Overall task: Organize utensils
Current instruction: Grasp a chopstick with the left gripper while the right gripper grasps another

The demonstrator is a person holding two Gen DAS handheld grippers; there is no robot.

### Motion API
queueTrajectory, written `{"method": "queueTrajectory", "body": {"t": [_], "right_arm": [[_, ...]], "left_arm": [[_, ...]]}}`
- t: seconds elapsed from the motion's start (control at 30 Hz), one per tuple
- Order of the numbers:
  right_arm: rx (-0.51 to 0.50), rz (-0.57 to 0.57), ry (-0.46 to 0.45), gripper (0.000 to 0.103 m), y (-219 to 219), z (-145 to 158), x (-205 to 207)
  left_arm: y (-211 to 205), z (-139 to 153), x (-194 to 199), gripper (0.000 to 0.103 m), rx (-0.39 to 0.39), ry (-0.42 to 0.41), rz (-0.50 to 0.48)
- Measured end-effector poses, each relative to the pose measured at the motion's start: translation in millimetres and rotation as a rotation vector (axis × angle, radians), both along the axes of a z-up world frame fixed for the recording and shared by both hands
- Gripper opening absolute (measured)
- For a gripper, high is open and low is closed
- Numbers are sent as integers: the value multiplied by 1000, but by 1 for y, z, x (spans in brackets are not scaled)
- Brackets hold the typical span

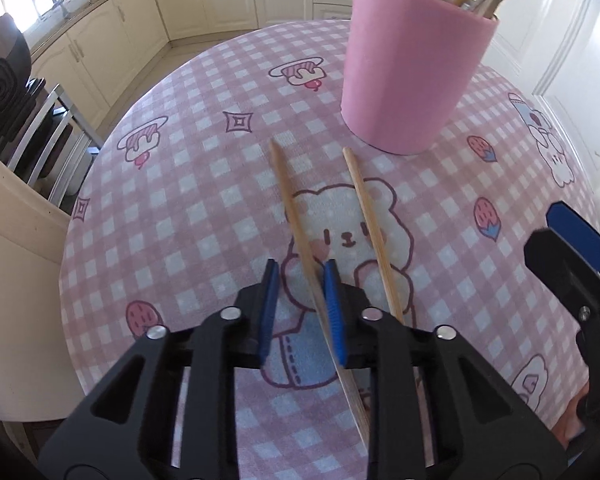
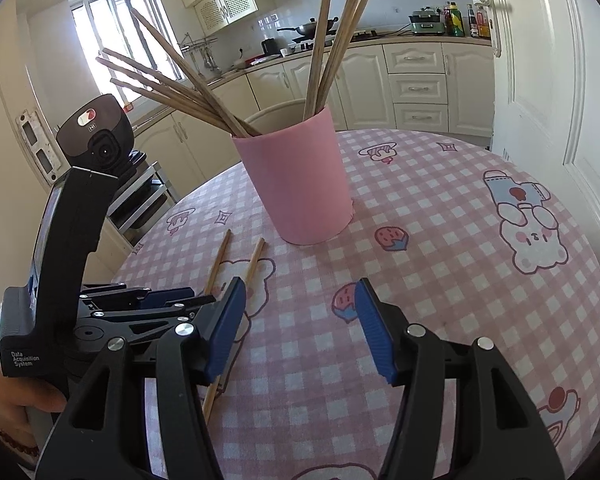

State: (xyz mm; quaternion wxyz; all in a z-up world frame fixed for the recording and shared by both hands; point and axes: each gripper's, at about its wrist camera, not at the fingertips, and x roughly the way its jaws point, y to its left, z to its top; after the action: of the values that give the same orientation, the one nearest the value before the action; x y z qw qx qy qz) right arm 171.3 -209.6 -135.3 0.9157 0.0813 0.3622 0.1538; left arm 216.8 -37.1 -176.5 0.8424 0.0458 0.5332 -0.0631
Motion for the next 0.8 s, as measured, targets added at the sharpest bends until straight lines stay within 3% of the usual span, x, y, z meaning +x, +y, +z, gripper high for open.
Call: {"method": "queueTrajectory", "body": {"t": [0.07, 0.2, 0.37, 0.47, 0.8], "right_arm": [[-9, 16, 14, 54, 3, -2, 2], [-32, 60, 73, 54, 19, -8, 13], [-69, 117, 145, 54, 47, -17, 30], [-96, 128, 180, 53, 60, -21, 41], [-202, 165, 275, 31, 83, -27, 74]], "left_arm": [[8, 0, -5, 13, -18, 9, -13], [25, -1, -7, 12, -60, 29, -52], [44, -1, -4, 12, -146, 66, -27], [47, -3, 7, 13, -126, 61, -18], [44, -2, 30, 13, -130, 66, 7]]}}
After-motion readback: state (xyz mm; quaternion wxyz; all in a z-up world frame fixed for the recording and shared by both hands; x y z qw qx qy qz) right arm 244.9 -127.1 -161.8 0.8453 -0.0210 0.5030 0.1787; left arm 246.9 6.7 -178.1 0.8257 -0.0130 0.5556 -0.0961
